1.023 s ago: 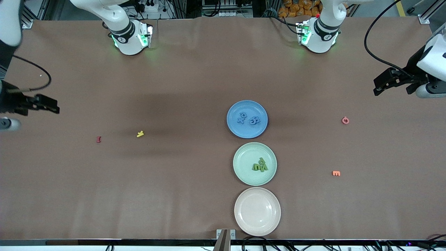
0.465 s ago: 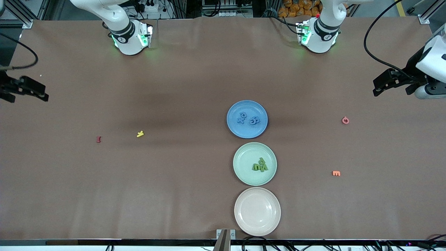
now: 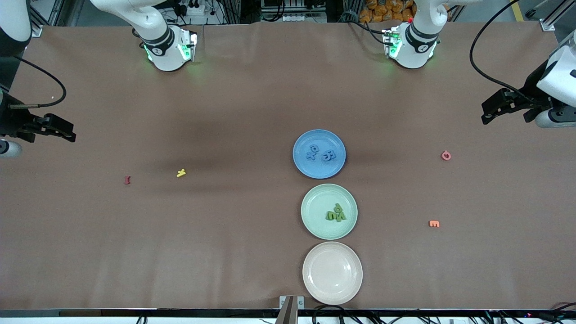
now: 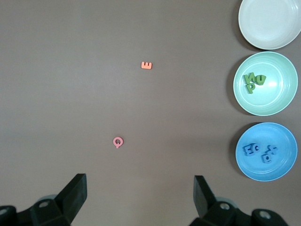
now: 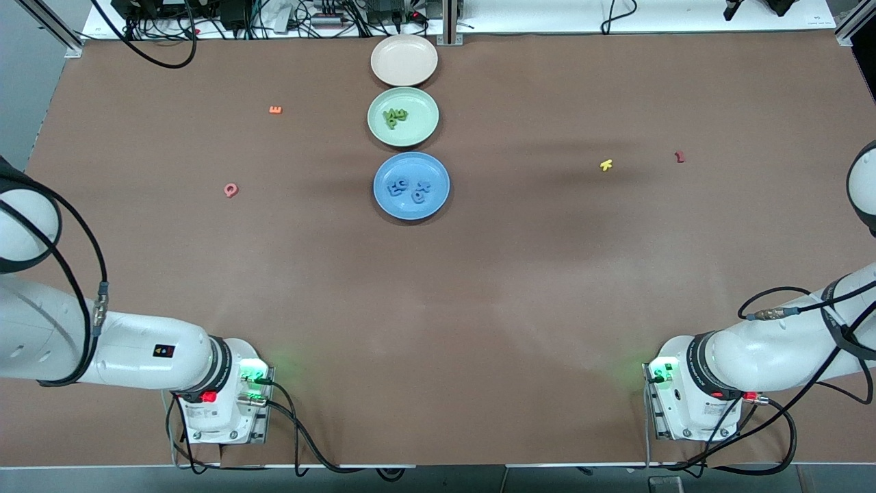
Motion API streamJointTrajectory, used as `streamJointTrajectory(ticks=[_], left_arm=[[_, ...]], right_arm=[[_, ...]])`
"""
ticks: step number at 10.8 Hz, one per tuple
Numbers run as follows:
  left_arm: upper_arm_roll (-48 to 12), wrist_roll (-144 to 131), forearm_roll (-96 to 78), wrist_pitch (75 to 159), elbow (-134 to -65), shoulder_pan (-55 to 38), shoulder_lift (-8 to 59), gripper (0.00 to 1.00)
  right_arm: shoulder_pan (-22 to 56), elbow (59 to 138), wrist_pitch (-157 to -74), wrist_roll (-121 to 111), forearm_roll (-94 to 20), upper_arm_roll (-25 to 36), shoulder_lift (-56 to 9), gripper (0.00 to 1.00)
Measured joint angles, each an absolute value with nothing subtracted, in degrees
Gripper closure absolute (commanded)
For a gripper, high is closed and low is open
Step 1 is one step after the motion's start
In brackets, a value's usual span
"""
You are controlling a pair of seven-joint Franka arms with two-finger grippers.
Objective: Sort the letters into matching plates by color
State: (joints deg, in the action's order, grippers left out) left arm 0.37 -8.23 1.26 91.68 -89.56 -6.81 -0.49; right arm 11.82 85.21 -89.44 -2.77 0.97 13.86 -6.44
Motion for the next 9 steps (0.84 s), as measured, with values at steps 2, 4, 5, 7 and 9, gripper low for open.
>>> streamJointTrajectory(ticks=[2,4,5,7,9], left_arm=[[0.4,-8.2,1.3,91.7,-89.6,-6.8,-0.5,0.00],[0.4,-8.2,1.3,91.7,-89.6,-6.8,-0.5,0.00],[0.4,-8.2,1.3,91.7,-89.6,-6.8,-0.5,0.00],[0.4,-8.2,1.3,91.7,-89.6,-6.8,-0.5,0.00],[0.4,-8.2,1.3,91.7,-89.6,-6.8,-0.5,0.00]], right_arm=[[11.9,85.2,-89.4,-2.7,1.0,13.5,-6.1,0.00],[11.9,85.2,-89.4,-2.7,1.0,13.4,-6.0,0.00],[11.9,85.2,-89.4,-2.7,1.0,13.3,-6.0,0.00],[11.9,85.2,-89.4,-2.7,1.0,13.3,-6.0,0.00],[12.0,85.2,-89.4,-2.7,1.0,13.3,-6.0,0.00]])
